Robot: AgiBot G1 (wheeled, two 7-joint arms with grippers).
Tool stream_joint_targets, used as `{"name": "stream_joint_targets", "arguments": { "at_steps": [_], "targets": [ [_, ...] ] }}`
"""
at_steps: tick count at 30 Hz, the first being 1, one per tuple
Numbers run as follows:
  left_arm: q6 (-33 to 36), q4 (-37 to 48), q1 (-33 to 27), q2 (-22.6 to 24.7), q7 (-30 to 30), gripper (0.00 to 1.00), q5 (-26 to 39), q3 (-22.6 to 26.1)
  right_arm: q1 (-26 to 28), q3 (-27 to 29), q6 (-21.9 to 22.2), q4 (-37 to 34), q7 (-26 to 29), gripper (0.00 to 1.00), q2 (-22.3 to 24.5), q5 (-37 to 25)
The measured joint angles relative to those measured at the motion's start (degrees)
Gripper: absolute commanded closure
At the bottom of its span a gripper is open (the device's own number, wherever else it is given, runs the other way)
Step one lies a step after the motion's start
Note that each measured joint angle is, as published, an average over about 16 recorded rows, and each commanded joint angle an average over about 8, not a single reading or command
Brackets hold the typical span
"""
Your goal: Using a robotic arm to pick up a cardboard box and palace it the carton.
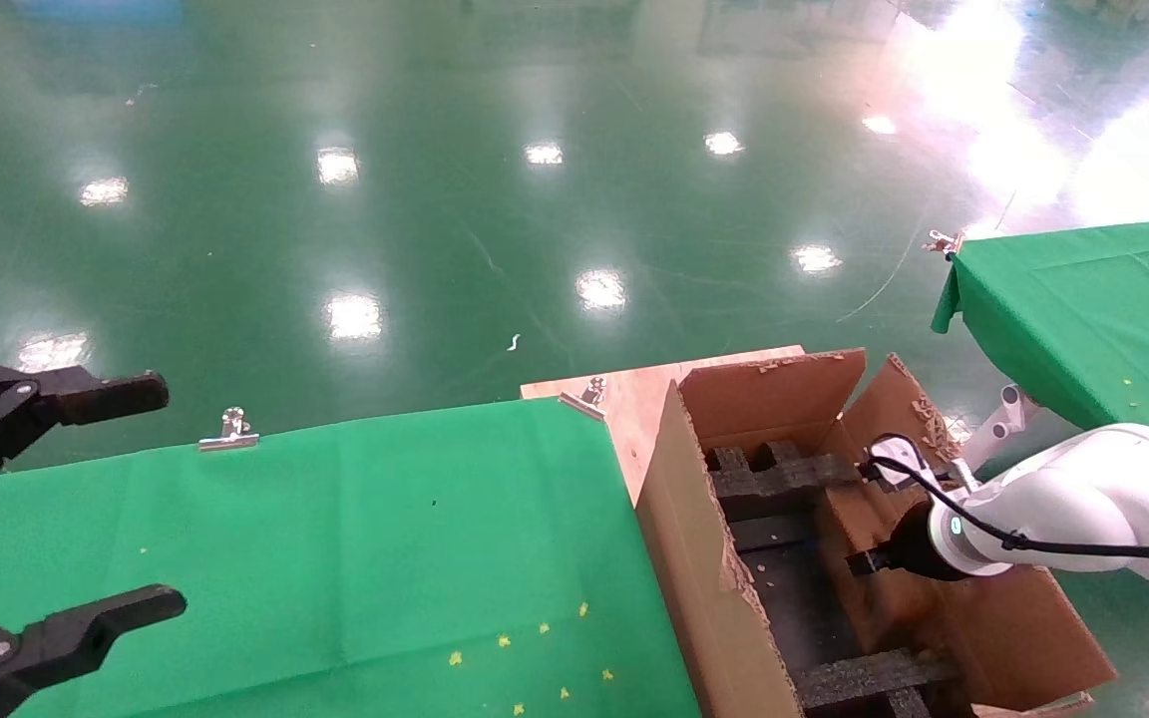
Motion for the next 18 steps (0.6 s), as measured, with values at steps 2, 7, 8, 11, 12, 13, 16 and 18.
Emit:
{"name": "stream_joint_targets", "arguments": {
  "at_steps": [2,7,8,11,12,13,16,18],
  "targets": [
    [0.0,0.0,0.0,0.0,0.0,0.0,0.0,0.0,1.0,0.3,0.1,0.9,-0.1,0.0,0.5,-0.4],
    [0.0,0.0,0.0,0.0,0.0,0.0,0.0,0.0,4.6,1.5,0.4,4.7,-0.8,0.0,2.3,-1.5],
    [0.0,0.0,0.0,0.0,0.0,0.0,0.0,0.0,5.5,1.8,0.4,5.7,-1.1,0.0,2.8,-1.6],
    [0.0,0.0,0.0,0.0,0.0,0.0,0.0,0.0,8.7,2.9,0.3,9.4,-1.9,0.0,4.3,-2.0],
    [0.0,0.0,0.0,0.0,0.0,0.0,0.0,0.0,9.8,3.4,0.2,10.9,-2.2,0.0,4.9,-2.0],
    [0.0,0.0,0.0,0.0,0.0,0.0,0.0,0.0,10.9,3.8,0.0,12.4,-2.6,0.0,5.5,-2.0],
    [0.0,0.0,0.0,0.0,0.0,0.0,0.0,0.0,14.4,5.2,-0.6,16.6,-4.2,0.0,7.2,-1.2],
    [0.0,0.0,0.0,0.0,0.0,0.0,0.0,0.0,16.7,6.2,-1.1,19.1,-5.9,0.0,8.3,0.0]
  ]
}}
